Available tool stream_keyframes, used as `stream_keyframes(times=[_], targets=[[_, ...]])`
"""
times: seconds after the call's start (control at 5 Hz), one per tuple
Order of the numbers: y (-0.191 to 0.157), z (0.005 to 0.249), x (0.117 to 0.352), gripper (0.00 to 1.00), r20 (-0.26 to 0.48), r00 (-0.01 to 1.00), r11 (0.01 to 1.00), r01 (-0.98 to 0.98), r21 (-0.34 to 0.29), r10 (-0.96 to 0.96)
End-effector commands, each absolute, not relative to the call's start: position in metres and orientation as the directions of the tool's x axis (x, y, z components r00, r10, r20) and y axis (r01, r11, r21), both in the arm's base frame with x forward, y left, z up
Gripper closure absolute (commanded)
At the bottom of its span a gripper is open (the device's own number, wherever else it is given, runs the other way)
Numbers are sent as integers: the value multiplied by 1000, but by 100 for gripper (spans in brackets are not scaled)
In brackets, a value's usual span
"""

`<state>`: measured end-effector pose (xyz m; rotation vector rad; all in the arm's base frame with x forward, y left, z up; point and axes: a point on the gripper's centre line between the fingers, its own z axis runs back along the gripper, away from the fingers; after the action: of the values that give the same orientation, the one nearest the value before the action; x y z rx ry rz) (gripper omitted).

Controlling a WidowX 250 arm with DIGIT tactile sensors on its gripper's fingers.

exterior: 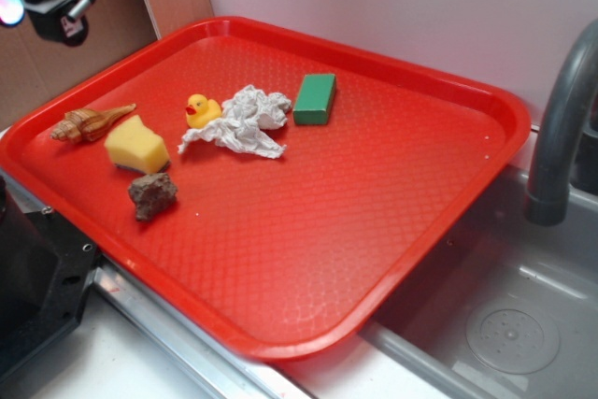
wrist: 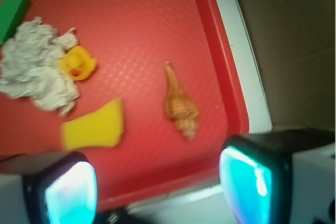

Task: Grab the shell.

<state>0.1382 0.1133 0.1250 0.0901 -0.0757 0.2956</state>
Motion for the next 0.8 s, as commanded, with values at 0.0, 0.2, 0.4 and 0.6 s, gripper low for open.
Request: stream_keyframes(times=[0.0, 0.2, 0.4, 0.6], targets=[[153, 82, 121, 0, 104, 964, 967, -251, 51, 245], [149, 57, 131, 0, 25, 982, 979, -189, 80, 188], [128, 40, 149, 0, 24, 994, 991, -108, 76, 107], [110, 31, 162, 0, 20, 998, 995, -56, 86, 55]])
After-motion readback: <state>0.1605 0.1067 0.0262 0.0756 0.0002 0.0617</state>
